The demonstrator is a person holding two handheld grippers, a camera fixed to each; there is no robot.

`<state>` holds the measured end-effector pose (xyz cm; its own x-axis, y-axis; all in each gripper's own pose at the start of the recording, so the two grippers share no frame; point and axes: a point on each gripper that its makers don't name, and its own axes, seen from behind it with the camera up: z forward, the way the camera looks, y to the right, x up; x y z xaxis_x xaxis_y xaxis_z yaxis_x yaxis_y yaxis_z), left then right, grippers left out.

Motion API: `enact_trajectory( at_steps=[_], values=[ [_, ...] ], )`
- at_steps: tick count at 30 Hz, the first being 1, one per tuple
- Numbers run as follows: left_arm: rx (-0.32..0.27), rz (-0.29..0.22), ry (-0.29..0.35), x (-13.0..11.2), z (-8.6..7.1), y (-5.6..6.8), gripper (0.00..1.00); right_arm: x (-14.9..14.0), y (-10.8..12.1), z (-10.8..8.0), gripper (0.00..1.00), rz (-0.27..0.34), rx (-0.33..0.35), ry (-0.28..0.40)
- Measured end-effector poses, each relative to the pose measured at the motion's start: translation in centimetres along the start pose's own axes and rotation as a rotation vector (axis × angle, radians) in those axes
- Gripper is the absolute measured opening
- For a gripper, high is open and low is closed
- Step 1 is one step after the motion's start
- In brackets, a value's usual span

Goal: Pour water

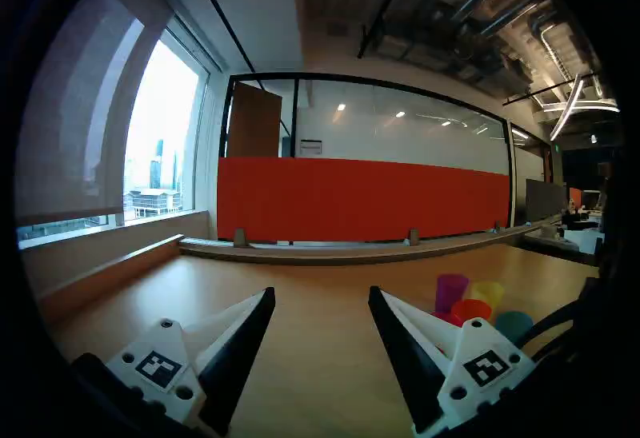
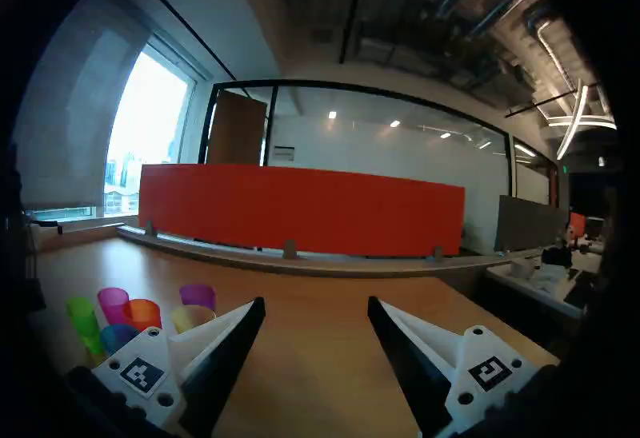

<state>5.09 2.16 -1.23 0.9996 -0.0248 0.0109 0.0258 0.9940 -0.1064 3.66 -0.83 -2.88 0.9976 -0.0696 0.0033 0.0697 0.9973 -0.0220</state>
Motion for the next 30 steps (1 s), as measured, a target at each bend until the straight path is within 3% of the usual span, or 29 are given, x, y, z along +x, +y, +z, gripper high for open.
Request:
enact_trajectory(
  at_steps=[8,23,30],
  values=[
    [-0.001,-0.004,0.04,0.6,0.2,1.1,0.86,0.0,0.4,0.4,1.0,0.026,-0.027,-0.002],
    [0.053,0.012,0.079,0.0,0.3,0.8,0.86,1.2,1.7,1.0,1.0,0.062,-0.083,-0.015],
    [0.072,0.007,0.05,-1.9,0.7,-0.4,0.86,1.4,2.0,0.7,1.0,0.057,-0.1,-0.01]
  ],
)
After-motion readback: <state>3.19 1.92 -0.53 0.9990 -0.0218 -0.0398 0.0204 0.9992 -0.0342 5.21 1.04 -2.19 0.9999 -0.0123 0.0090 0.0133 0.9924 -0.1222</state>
